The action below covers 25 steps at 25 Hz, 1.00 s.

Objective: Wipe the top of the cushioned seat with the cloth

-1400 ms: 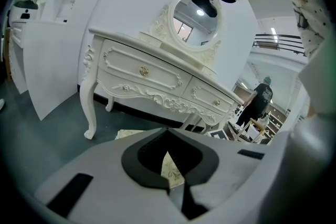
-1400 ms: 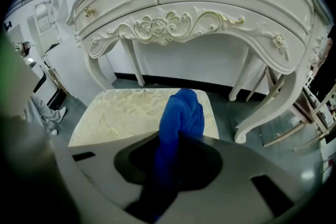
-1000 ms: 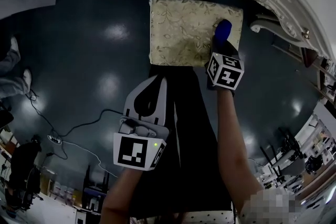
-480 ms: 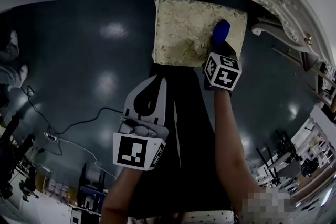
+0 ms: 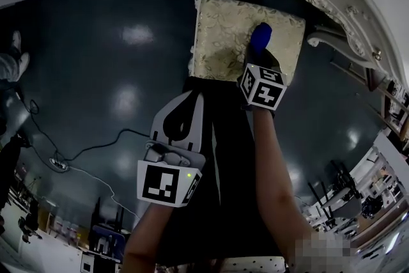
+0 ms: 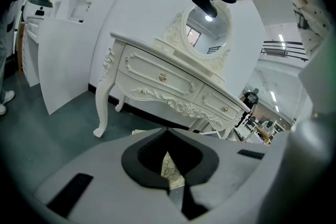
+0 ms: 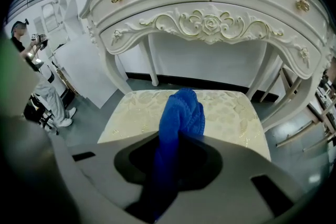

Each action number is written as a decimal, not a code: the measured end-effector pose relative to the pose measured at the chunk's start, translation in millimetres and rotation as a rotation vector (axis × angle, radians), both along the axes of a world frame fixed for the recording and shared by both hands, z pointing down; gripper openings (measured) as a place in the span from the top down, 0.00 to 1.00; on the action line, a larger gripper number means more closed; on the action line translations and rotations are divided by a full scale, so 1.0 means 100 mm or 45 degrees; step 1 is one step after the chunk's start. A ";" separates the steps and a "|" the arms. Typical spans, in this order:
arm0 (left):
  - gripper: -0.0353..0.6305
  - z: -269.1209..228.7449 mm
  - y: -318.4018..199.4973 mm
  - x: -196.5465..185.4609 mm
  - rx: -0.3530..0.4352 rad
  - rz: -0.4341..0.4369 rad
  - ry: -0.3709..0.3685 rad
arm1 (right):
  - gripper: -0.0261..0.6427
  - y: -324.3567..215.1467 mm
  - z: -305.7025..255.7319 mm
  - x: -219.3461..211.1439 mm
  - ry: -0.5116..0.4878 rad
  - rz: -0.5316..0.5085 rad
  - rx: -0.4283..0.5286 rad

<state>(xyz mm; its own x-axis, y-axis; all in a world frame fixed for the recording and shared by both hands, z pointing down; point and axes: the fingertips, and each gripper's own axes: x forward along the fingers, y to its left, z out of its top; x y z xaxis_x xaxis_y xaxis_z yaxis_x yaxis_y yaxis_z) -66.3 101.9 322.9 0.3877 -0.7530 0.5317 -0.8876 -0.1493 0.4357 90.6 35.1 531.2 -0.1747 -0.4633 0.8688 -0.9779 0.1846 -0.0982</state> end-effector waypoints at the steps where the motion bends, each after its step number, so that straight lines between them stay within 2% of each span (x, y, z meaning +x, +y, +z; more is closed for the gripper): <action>1: 0.95 -0.01 0.00 -0.02 0.002 -0.005 0.001 | 0.83 0.00 0.00 -0.04 -0.003 -0.005 0.000; 25: 0.95 0.00 0.20 -0.49 0.016 -0.147 0.010 | 0.83 0.10 -0.01 -0.99 -0.070 -0.155 0.000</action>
